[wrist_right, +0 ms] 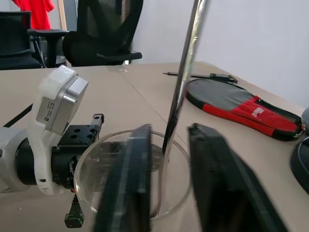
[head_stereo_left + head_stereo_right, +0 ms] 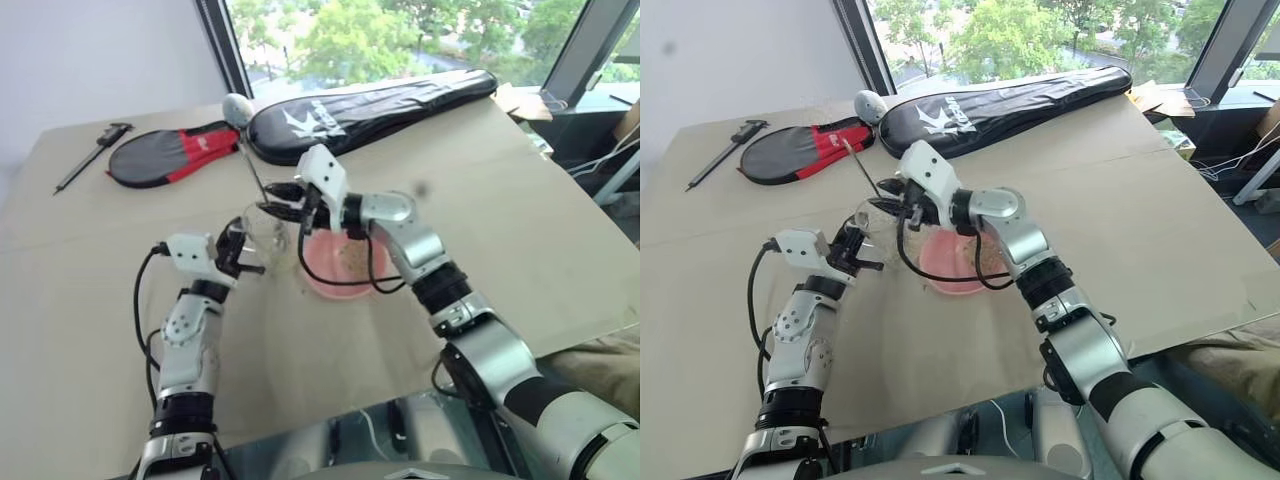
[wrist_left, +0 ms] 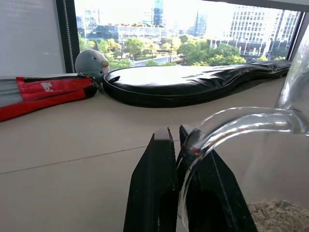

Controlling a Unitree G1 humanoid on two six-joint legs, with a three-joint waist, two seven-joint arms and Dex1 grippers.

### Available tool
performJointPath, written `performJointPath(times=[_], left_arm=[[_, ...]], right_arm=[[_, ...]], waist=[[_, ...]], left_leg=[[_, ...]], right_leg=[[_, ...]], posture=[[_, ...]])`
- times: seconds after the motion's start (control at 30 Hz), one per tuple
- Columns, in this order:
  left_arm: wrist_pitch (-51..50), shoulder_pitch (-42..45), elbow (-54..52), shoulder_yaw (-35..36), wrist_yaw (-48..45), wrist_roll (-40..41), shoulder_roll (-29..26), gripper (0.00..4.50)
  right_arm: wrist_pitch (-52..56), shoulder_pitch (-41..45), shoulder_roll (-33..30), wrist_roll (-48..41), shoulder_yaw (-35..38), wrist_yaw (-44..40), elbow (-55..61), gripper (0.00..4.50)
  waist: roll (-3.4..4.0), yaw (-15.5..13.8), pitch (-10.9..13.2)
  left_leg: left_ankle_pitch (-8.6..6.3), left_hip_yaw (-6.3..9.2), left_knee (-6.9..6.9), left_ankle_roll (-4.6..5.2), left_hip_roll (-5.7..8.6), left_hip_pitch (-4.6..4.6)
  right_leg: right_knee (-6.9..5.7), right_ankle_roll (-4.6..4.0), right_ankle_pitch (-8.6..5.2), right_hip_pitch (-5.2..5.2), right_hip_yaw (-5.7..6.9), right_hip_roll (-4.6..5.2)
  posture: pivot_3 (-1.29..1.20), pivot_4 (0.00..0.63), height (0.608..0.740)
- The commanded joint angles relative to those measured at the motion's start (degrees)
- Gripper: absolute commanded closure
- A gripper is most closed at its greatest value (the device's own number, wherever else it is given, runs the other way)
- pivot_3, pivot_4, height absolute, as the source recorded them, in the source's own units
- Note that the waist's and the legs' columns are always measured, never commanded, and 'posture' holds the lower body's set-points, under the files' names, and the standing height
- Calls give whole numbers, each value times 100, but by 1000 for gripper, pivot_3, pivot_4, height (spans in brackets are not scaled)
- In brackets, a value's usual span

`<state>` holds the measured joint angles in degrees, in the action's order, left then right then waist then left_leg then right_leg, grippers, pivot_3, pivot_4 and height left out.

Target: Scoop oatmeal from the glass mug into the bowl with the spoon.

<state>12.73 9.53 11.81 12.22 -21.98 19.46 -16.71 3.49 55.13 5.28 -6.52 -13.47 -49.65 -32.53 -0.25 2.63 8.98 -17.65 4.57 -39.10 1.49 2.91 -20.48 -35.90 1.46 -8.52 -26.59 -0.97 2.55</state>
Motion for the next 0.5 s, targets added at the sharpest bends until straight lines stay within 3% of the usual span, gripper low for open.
performJointPath(times=[0.03, 0.47, 0.5], left_arm=[[-276, -242, 300, 36, 51, -175, -61, 4500], [-577, -356, 51, 113, -167, 213, -26, 4500], [-590, -379, 20, 118, -170, 223, -25, 4138]], right_arm=[[-135, 125, 71, -83, 103, 69, 96, 2485], [-289, 313, -143, -408, 529, 8, 365, 2485], [-308, 337, -186, -431, 584, 29, 350, 2449]], waist=[[0, 0, 0], [0, -2, 0], [0, -3, 0]], left_leg=[[0, 0, 0, 0, 0, 0], [0, 0, 1, 1, -1, 1], [0, 0, 2, 1, -1, 0]], right_leg=[[0, 0, 0, 0, 0, 0], [2, 0, 0, 1, 0, -1], [3, 0, 0, 1, 0, 0]], posture=[[0, 150, 740], [0, 150, 740], [0, 150, 740]])
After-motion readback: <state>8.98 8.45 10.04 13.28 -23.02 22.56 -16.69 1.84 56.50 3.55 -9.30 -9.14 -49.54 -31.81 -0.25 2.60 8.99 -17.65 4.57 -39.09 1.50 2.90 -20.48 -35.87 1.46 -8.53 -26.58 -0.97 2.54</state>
